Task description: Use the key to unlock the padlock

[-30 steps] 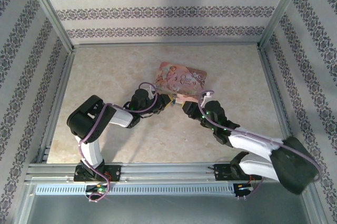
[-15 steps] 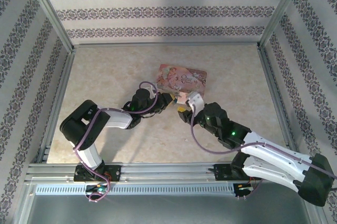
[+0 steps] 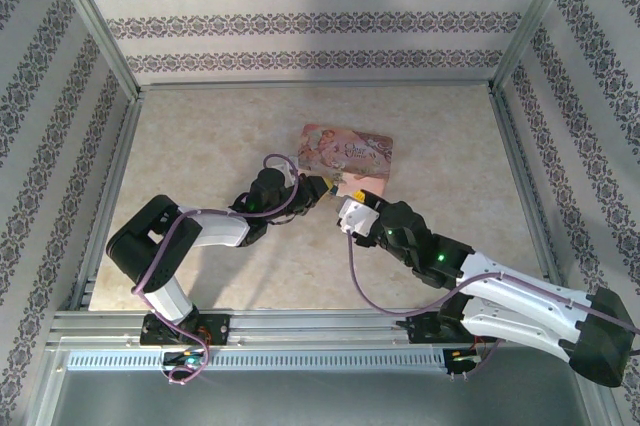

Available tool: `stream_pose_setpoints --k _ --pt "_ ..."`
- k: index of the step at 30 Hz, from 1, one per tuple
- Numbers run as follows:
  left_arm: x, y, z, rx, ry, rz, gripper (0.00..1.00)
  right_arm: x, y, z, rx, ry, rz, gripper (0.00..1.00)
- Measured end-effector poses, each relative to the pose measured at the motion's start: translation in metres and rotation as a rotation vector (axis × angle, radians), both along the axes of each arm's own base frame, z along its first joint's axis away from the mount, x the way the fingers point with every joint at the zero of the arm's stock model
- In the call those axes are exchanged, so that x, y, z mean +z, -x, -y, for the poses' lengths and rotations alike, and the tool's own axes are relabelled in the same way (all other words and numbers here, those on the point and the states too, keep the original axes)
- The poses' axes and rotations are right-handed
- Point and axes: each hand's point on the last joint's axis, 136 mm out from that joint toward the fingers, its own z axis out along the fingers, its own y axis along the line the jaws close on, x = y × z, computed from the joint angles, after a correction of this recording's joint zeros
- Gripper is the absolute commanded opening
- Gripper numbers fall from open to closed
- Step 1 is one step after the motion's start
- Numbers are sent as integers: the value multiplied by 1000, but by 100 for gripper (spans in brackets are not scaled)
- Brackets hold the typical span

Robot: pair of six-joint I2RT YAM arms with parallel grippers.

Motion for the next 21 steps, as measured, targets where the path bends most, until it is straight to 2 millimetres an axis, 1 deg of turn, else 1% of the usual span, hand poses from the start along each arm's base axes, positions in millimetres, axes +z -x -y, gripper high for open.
stream_pose_setpoints --k 5,10,16,21 --pt "-1 2 2 -2 -3 -1 11 -16 0 2 7 62 -5 43" --pt "1 2 4 -3 -1 -2 11 -31 -4 -3 4 114 -15 38" --pt "3 1 6 -4 3 2 11 -47 -11 -12 -7 154 -14 35" --pt "5 2 7 -7 7 2 10 -53 -20 -17 -28 159 3 35"
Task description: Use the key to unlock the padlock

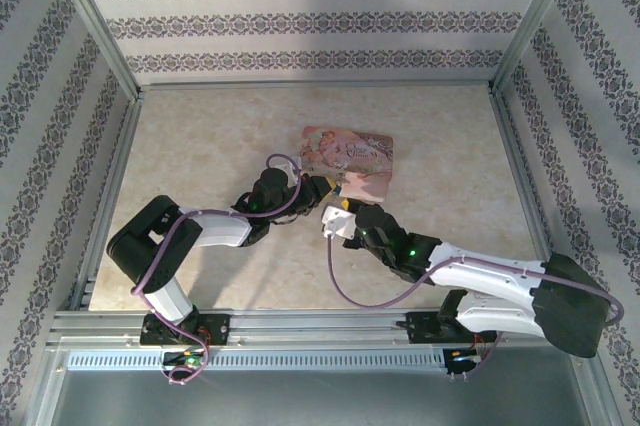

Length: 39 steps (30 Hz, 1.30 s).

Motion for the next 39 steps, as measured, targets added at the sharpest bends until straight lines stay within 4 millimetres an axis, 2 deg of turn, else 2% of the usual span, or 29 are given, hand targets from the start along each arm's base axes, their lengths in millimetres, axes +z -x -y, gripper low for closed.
stream_pose_setpoints --k 13,24,39 --pt "0 0 0 -1 1 1 10 -8 -16 -7 -34 18 49 32" --pt "0 0 1 -1 1 1 10 -4 -23 -15 -35 5 72 29" --pt "-1 2 2 -4 -3 -6 10 -5 -32 -15 -71 8 99 15"
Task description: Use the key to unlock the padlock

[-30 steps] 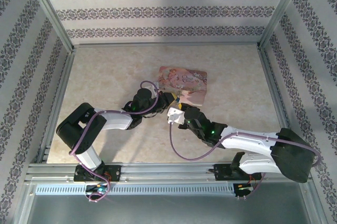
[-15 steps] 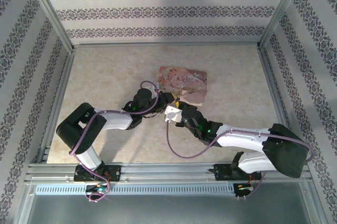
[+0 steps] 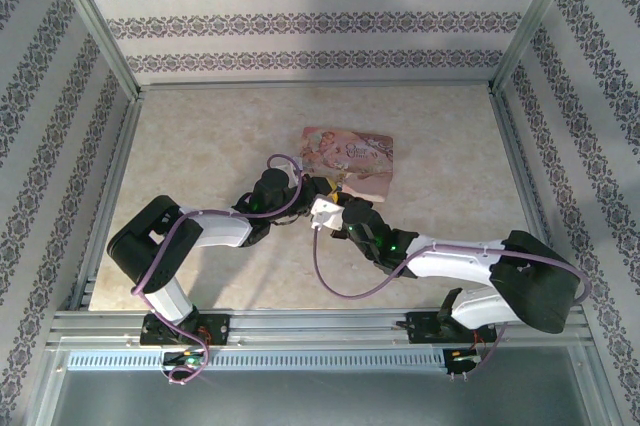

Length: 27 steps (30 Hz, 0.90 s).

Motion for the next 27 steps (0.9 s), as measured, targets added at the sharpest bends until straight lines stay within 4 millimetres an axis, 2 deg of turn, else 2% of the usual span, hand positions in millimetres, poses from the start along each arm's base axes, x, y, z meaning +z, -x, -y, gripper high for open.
stream_pose_setpoints --k 8,27 --pt "-1 -4 -3 27 -4 -1 10 0 -5 2 -51 -46 -2 0" --pt "2 -11 -3 59 13 9 10 4 -13 3 -209 -336 -74 0"
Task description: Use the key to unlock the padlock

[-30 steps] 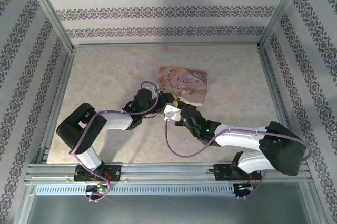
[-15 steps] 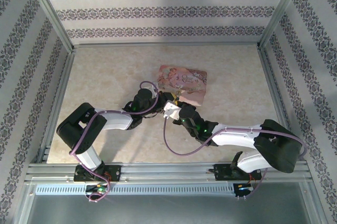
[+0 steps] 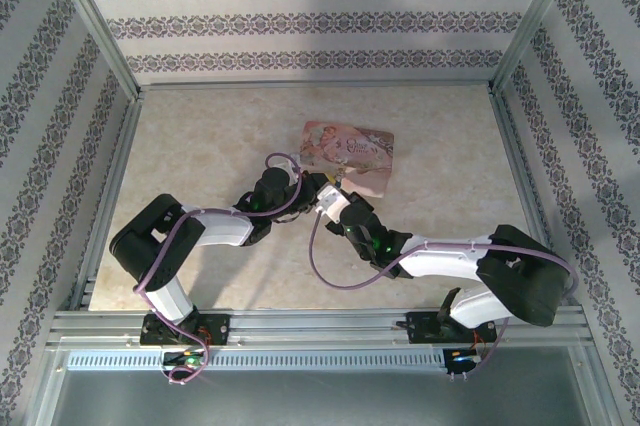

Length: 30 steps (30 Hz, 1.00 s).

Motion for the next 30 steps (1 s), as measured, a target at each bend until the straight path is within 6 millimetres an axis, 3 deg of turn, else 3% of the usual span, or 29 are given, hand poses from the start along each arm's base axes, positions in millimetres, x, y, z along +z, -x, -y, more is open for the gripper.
stream_pose_setpoints --k 17,30 --pt "-6 -1 2 -2 -3 -3 9 -7 1 2 -75 -225 -50 0" --pt "-48 2 4 -1 -61 -71 9 -49 5 3 -86 -247 -119 0"
